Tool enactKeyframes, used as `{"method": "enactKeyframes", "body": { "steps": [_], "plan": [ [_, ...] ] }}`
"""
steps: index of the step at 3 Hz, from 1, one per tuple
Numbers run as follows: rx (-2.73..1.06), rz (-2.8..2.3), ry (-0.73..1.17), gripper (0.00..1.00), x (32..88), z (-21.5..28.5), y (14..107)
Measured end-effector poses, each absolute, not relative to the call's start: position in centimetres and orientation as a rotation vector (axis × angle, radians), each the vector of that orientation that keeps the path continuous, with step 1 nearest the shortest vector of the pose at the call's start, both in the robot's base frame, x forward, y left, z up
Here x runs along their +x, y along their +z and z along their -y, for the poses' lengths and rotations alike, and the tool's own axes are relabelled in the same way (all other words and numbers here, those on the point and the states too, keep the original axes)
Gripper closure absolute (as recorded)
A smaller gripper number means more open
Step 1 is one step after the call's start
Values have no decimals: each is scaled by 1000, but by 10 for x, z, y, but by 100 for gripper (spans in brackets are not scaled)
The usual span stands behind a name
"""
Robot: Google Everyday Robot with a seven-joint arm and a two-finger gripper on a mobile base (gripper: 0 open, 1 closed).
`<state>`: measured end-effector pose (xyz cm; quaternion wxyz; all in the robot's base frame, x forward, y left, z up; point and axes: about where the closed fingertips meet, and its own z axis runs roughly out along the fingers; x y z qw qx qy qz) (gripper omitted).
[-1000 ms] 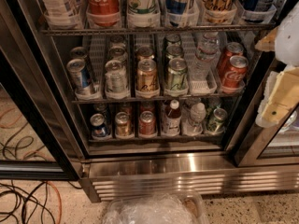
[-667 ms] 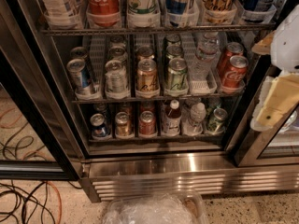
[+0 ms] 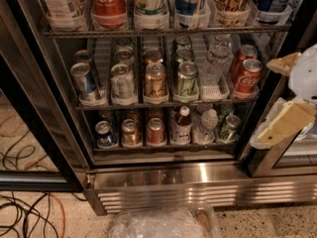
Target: Pick orange can from bottom shelf of fridge
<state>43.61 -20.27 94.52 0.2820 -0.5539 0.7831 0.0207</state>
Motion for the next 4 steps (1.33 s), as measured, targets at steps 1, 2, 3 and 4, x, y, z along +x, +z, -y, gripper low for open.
{"method": "enactKeyframes", "body": {
  "steps": [1,2,3,4],
  "plan": [
    [-1332,-2018,165,0,438,199,930],
    [-1271,-1980,223,0,438,188,943],
    [-1272,-1974,230,0,437,187,944],
    [-1195,-1956,275,0,441,178,943]
  ]
}}
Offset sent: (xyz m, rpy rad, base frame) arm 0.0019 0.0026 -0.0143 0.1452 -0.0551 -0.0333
